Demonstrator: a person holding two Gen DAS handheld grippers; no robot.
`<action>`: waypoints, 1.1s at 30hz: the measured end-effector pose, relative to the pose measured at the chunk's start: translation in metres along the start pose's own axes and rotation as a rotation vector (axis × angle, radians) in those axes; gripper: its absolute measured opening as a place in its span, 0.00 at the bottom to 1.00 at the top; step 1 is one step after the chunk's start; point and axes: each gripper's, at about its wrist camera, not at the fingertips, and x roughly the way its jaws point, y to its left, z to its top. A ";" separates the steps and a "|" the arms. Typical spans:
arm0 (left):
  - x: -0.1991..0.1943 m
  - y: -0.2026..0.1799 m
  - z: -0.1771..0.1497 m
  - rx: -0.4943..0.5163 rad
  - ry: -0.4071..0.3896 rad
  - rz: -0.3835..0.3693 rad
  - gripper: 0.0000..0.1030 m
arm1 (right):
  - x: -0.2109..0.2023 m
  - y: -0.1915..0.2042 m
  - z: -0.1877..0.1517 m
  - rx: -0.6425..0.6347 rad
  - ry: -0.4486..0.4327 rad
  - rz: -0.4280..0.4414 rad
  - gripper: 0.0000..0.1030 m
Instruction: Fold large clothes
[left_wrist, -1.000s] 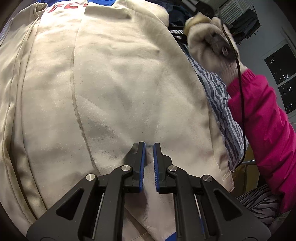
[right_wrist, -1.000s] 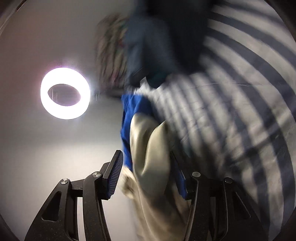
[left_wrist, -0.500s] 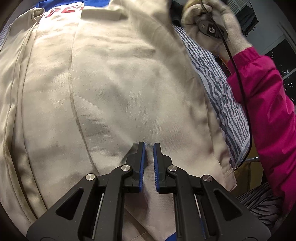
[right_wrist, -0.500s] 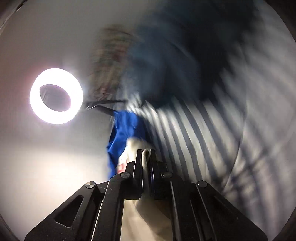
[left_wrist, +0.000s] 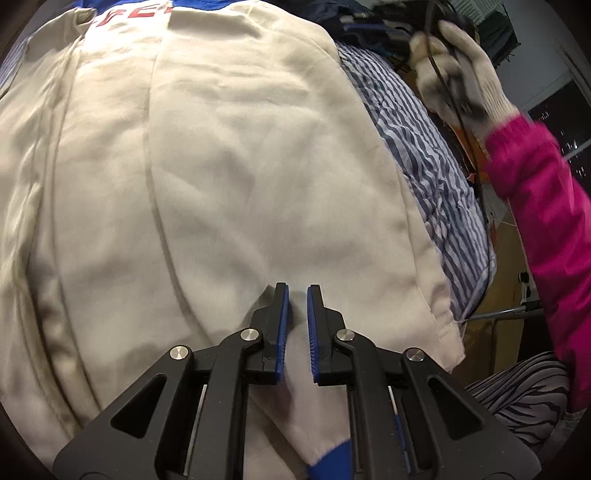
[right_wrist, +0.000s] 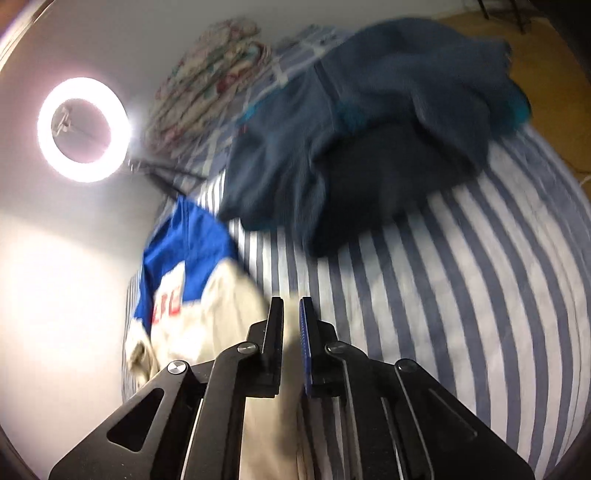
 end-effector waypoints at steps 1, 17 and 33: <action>-0.005 0.001 -0.003 -0.003 -0.012 -0.002 0.22 | -0.003 0.001 -0.010 -0.006 0.022 0.007 0.08; -0.043 0.030 -0.055 -0.124 -0.075 0.079 0.42 | -0.058 0.000 -0.220 -0.077 0.404 0.003 0.20; -0.038 0.011 -0.068 -0.129 -0.059 -0.033 0.00 | -0.064 0.028 -0.273 -0.186 0.345 -0.073 0.01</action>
